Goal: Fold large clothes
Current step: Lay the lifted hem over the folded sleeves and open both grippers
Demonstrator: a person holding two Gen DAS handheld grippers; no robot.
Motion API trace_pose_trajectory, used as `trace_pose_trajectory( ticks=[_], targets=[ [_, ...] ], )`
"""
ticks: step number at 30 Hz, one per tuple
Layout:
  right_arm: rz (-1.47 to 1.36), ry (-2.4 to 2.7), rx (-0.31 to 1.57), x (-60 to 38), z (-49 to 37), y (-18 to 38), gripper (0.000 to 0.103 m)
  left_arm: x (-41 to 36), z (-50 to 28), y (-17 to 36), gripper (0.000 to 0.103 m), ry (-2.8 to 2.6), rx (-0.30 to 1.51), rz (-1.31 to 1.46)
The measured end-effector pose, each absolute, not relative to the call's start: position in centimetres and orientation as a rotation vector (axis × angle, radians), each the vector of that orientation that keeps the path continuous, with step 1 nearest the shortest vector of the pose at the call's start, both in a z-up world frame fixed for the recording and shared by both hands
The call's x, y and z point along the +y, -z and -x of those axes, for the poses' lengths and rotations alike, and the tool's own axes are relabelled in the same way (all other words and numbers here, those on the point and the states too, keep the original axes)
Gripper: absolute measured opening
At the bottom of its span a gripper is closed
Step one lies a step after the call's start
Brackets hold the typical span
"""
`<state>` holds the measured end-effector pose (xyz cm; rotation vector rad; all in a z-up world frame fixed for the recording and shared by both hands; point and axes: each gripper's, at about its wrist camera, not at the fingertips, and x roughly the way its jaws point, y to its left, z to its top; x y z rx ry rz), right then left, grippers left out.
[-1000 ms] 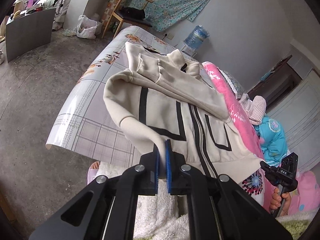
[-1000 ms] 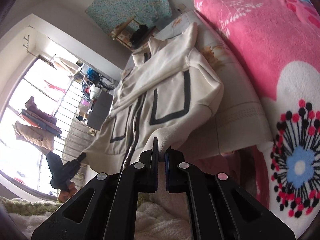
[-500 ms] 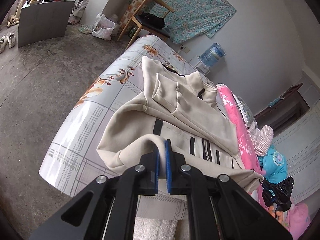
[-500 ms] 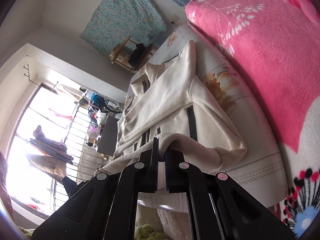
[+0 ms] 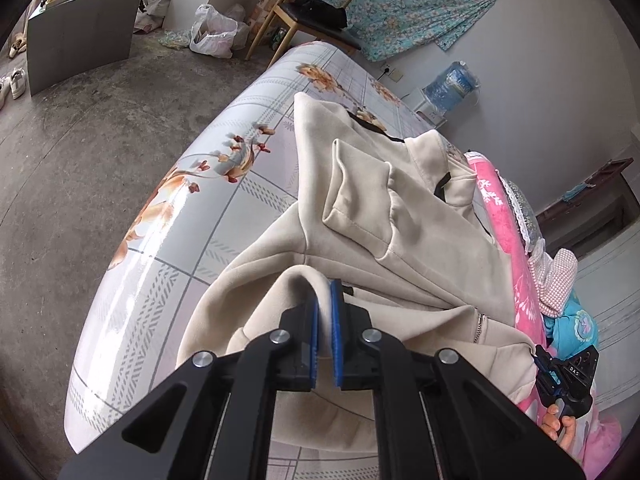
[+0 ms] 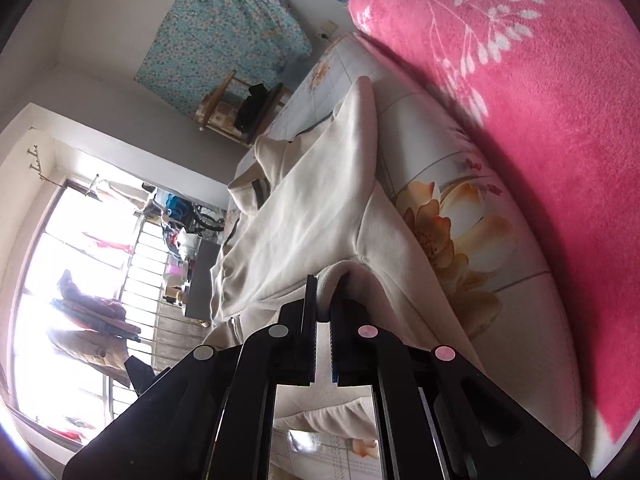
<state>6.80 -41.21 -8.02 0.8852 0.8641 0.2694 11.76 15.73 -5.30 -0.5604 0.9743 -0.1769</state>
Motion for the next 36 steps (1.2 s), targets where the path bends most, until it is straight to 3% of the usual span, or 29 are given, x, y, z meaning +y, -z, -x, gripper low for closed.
trace_pose_trajectory(
  ticks=[4,6,8,10,15,22,25,28,30,32,34,36],
  targets=[
    [-0.888,-0.258,0.909,-41.3,-7.7,9.1,0.007,16.4,-12.7,6.8,0.009,0.184,1.017,0.615],
    [-0.884,-0.26,0.908,-41.4,-7.6,8.9,0.016,17.0,-12.7,7.0,0.018,0.197,1.015,0.666],
    [-0.849,-0.231,0.88,-41.7,-7.2,8.1,0.042,18.1,-12.4,6.5,0.029,0.197,0.969,0.707],
    [-0.82,-0.211,0.844,-42.0,-6.8,7.0,0.045,19.5,-11.8,5.7,0.038,0.187,0.91,0.753],
    [-0.655,-0.175,0.812,-40.5,-5.5,4.5,0.049,20.2,-10.4,3.8,0.038,0.164,0.846,0.691],
    [-0.261,-0.27,0.914,-30.7,-5.4,3.7,0.066,10.2,-9.7,3.3,0.039,0.301,0.962,0.248],
    [-0.087,-0.234,0.953,-27.2,-5.6,4.6,0.067,6.9,-10.1,5.3,0.039,0.17,1.027,0.015],
    [-0.078,-0.222,0.988,-26.2,-6.0,5.8,0.066,6.3,-10.3,6.6,0.039,0.123,1.018,-0.019],
    [-0.053,-0.217,1.018,-25.4,-6.5,6.8,0.062,6.0,-10.1,7.0,0.029,0.092,0.991,-0.051],
    [-0.02,-0.19,1.071,-24.7,-6.8,8.2,0.042,6.1,-9.9,7.1,0.019,0.087,0.973,-0.039],
    [0.018,-0.165,1.066,-24.4,-6.6,9.1,0.037,6.5,-9.7,6.9,0.01,0.082,0.962,-0.024],
    [0.043,-0.122,1.061,-24.4,-6.5,9.0,0.017,6.4,-9.7,6.7,0.003,0.079,0.951,-0.029]
  ],
)
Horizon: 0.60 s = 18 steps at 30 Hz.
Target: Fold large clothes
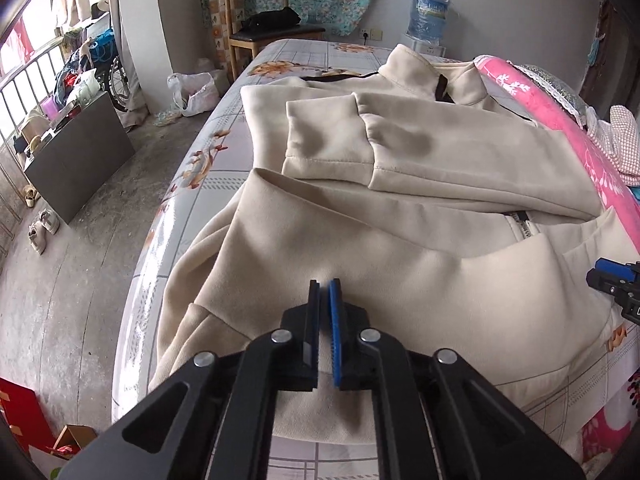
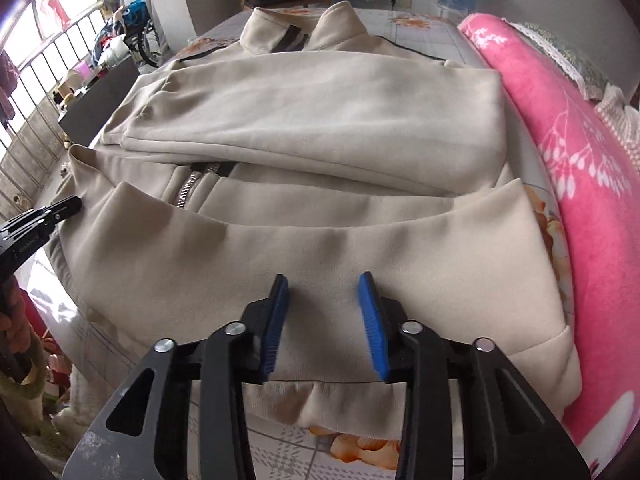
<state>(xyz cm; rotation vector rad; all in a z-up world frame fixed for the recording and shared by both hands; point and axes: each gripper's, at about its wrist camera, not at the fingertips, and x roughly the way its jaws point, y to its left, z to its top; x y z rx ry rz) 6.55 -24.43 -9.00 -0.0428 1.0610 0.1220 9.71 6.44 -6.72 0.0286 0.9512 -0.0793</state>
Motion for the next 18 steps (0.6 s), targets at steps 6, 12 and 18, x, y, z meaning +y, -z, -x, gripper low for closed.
trace_pose_trajectory(
  ticks=[6,12,18],
  targets=[
    [-0.038,-0.109,1.02,-25.6,-6.1,7.9,0.0,6.5,-8.6,4.9,0.002,0.09,0.864,-0.044],
    [-0.027,-0.072,0.839,-25.5,-5.4,3.0,0.0,7.9,-7.9,1.0,0.002,0.063,0.724,-0.024],
    [-0.021,-0.065,0.901,-25.0,-8.3,7.4,0.0,7.2,-9.9,5.9,0.002,0.043,0.81,-0.082]
  ],
)
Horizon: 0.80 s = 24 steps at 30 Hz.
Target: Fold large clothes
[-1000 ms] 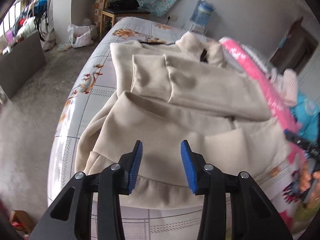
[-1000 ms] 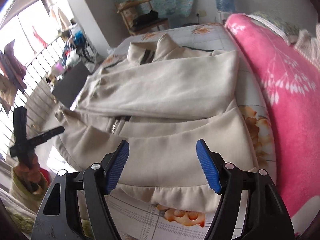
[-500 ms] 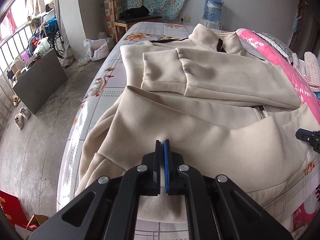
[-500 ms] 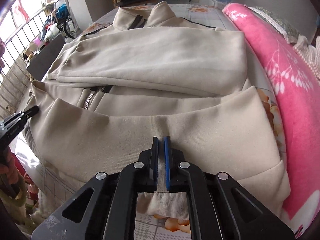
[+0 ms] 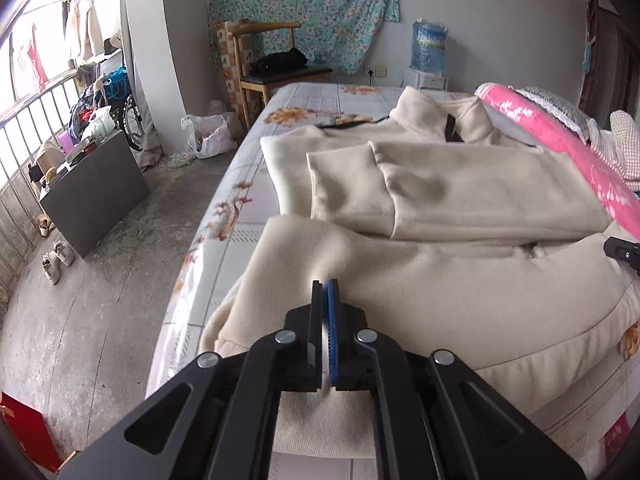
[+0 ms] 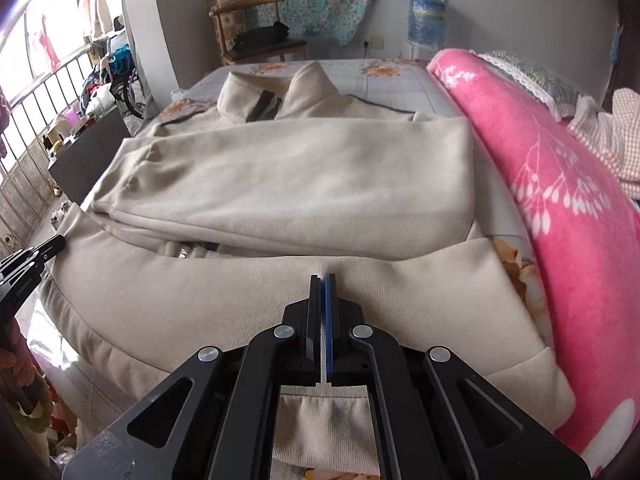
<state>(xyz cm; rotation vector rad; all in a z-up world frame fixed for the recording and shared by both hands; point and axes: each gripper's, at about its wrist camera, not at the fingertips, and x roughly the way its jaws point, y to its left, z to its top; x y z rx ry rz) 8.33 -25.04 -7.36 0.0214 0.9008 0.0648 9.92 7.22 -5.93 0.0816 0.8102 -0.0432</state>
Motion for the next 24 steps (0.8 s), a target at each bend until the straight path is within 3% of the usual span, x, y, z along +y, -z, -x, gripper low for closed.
trace_pose_trajectory(
  ticks=[6,15,24],
  targets=[
    [-0.03,-0.051,0.819,-24.9,-7.3,5.3,0.0,7.7,-8.7,4.7,0.003,0.055,0.75,-0.07],
    [-0.051,-0.05,0.862,-25.2,-8.7,8.0,0.0,10.9,-7.8,3.6,0.011,0.096,0.775,0.052],
    [-0.023,-0.078,0.847,-25.0,-9.6,8.7,0.0,13.7,-7.0,6.9,0.015,-0.02,0.908,0.022]
  ],
)
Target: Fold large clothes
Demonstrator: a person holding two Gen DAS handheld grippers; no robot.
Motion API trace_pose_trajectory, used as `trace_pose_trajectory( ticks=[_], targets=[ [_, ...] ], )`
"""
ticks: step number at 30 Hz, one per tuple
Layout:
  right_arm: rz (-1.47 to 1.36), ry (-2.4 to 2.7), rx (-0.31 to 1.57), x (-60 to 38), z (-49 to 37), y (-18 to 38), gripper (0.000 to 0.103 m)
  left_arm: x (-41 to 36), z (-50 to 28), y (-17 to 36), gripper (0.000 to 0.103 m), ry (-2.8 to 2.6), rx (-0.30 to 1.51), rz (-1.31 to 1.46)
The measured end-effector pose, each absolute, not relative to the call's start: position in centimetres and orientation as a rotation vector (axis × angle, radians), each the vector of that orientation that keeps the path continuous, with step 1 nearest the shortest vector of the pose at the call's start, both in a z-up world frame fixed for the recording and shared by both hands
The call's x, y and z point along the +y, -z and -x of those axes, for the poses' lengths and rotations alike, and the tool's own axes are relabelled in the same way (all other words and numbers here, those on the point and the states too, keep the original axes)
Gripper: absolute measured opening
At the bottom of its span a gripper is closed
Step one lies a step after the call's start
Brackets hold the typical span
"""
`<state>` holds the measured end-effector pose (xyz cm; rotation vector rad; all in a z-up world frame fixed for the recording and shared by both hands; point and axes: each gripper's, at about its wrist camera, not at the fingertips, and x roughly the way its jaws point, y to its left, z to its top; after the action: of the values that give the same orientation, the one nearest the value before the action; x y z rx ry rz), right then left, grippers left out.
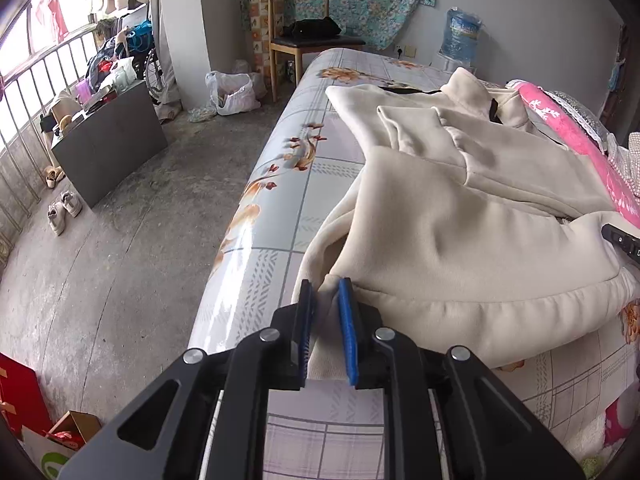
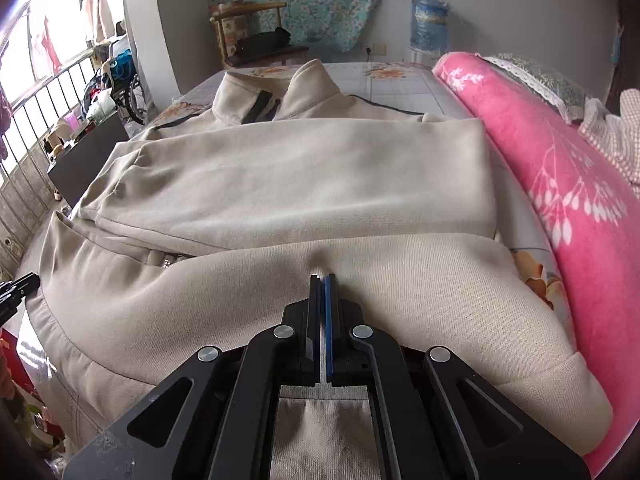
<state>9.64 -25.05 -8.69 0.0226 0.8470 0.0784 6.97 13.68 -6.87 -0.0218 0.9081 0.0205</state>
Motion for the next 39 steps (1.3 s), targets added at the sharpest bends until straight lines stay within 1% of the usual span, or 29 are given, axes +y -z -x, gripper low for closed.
trace_pose_trajectory(
  ticks=[4,7,9,11,15,16,17,19,20,28,30,31,33,34,35,36,37,38,39],
  targets=[
    [0.009,-0.085,0.852,-24.9,-9.5,9.2,0.001,13.0,-6.9,6.4,0.015,-0.056,0.906,-0.011],
    [-0.01,-0.077,0.861,-26.0,-8.9,8.5,0.002,12.7,-6.5,4.7,0.015,-0.074,0.85,-0.028],
    [-0.054,-0.088,0.853,-27.1,-8.3,7.7,0.01,12.2,-6.4,3.2,0.015,-0.044,0.798,-0.022],
    [-0.071,-0.092,0.843,-27.9,-7.7,7.0,0.012,11.2,-6.6,2.2,0.014,0.033,0.774,0.002],
    [-0.033,-0.071,0.864,-28.8,-7.3,7.2,0.013,7.8,-8.5,3.4,0.015,0.19,0.847,0.022],
    [-0.019,-0.05,0.88,-29.3,-7.3,7.7,0.013,7.1,-9.1,4.2,0.015,0.195,0.864,0.005],
    [-0.017,-0.032,0.9,-29.9,-7.4,8.2,0.008,6.5,-9.6,5.1,0.015,0.181,0.886,-0.015],
    [-0.068,-0.032,0.918,-31.6,-7.4,9.0,0.001,6.2,-10.7,6.5,0.015,0.151,0.925,-0.016],
    [-0.095,-0.023,0.92,-32.4,-7.3,9.0,0.0,6.4,-11.0,6.9,0.015,0.139,0.925,-0.003],
    [-0.111,0.124,0.914,-34.5,-6.4,6.7,0.0,7.6,-11.3,7.0,0.015,0.129,0.92,0.057],
    [-0.109,0.16,0.905,-34.6,-6.3,6.1,0.009,7.7,-11.4,7.0,0.015,0.131,0.916,0.053],
    [-0.113,0.168,0.896,-34.5,-6.2,5.8,0.018,7.7,-11.4,7.0,0.015,0.132,0.913,0.053],
    [-0.15,0.105,0.869,-33.8,-6.0,4.9,0.02,7.8,-11.4,7.0,0.015,0.134,0.909,0.057],
    [-0.158,0.053,0.859,-32.9,-5.9,4.4,0.023,7.8,-11.5,7.0,0.015,0.136,0.907,0.057],
    [-0.151,0.0,0.857,-31.6,-6.0,4.1,0.035,7.9,-11.6,7.0,0.015,0.136,0.904,0.057],
    [-0.131,-0.064,0.863,-30.0,-6.3,3.9,0.041,7.9,-11.7,7.0,0.015,0.136,0.903,0.061],
    [-0.107,-0.125,0.869,-28.2,-6.5,3.8,0.05,8.0,-11.8,7.0,0.015,0.136,0.903,0.068],
    [-0.083,-0.189,0.875,-26.4,-6.8,3.8,0.054,8.0,-11.8,6.9,0.014,0.136,0.904,0.076],
    [-0.069,-0.25,0.887,-24.6,-7.2,3.8,0.056,8.1,-11.8,6.8,0.014,0.14,0.905,0.085]
  ],
)
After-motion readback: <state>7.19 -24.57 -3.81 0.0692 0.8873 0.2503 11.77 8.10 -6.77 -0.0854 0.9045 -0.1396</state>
